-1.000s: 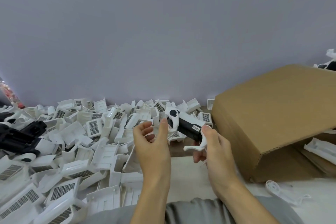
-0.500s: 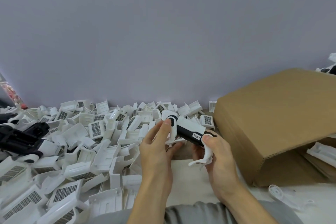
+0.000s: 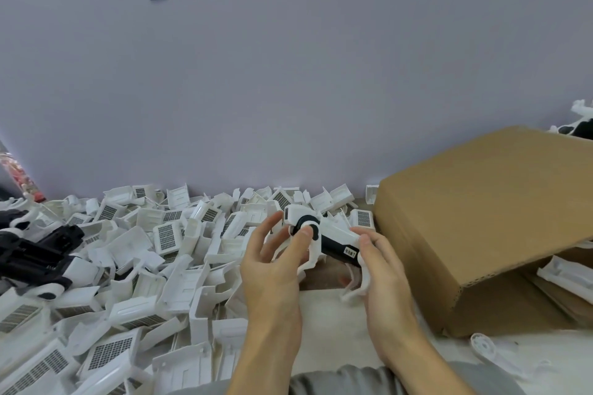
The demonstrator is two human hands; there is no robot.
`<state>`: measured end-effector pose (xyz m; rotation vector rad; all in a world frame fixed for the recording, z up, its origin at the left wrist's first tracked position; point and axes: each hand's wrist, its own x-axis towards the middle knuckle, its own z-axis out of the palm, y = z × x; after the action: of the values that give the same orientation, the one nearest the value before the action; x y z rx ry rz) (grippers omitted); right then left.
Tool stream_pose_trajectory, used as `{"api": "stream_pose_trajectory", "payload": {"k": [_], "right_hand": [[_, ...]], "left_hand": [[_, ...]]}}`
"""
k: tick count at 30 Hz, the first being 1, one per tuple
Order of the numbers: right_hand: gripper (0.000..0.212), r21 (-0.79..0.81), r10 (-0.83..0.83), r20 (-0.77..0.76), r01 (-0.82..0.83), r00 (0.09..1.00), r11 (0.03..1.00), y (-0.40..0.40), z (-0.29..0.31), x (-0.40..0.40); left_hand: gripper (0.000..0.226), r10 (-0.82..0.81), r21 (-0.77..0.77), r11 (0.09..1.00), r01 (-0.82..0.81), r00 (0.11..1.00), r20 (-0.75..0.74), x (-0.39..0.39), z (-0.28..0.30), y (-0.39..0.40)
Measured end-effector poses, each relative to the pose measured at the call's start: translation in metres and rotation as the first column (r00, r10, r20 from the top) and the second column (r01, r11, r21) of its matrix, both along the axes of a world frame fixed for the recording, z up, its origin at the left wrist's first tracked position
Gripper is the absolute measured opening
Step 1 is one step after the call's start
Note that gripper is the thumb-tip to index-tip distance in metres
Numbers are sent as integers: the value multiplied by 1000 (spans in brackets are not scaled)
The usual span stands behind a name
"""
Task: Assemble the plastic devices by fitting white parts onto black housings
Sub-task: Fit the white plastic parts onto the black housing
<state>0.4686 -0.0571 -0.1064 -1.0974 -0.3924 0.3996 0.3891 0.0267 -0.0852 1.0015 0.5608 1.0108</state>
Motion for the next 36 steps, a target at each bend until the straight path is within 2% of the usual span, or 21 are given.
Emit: {"api": "stream_pose_trajectory", "payload": {"k": [4,8,10,18,23,27,29,31,34,36], "right_hand": [[26,56,57,30,-59,998,997,-4,2,-1],[41,6,68,243,-71,968,997,-6,0,-7],[33,-26,19,323,-11,946,1000,-5,2,-9],[39,-54,-10,354,31,935,998,-6,6,-12],[40,-25,-50,192,56,980,998,-3,3,-9],[20,28,-45,-115,49,992,998,-3,3,2],[21,71,58,-243,-42,968,997,-4,4,3],[29,85,219,-327,-203,919,976,-4,8,1],[34,69,421,-370,-428,828,901,-3,12,-4],[32,12,454,-373,-486,809,874,-4,13,-6]], "left_hand": [[43,26,-3,1000,-26,1000,15,-1,0,1],[37,18,-59,998,-15,998,59,0,2,1],[30,9,-80,997,-3,997,73,0,3,0],[26,3,-104,995,6,996,87,-1,3,-1],[14,-11,-130,991,19,998,65,1,3,1],[24,-44,-144,988,55,996,81,-1,3,2],[26,-57,-107,992,66,994,91,0,3,2],[25,-63,-47,997,66,996,65,2,2,1],[26,-117,-27,993,118,993,36,3,0,-1],[43,-136,-69,988,138,990,32,3,-3,4]]}}
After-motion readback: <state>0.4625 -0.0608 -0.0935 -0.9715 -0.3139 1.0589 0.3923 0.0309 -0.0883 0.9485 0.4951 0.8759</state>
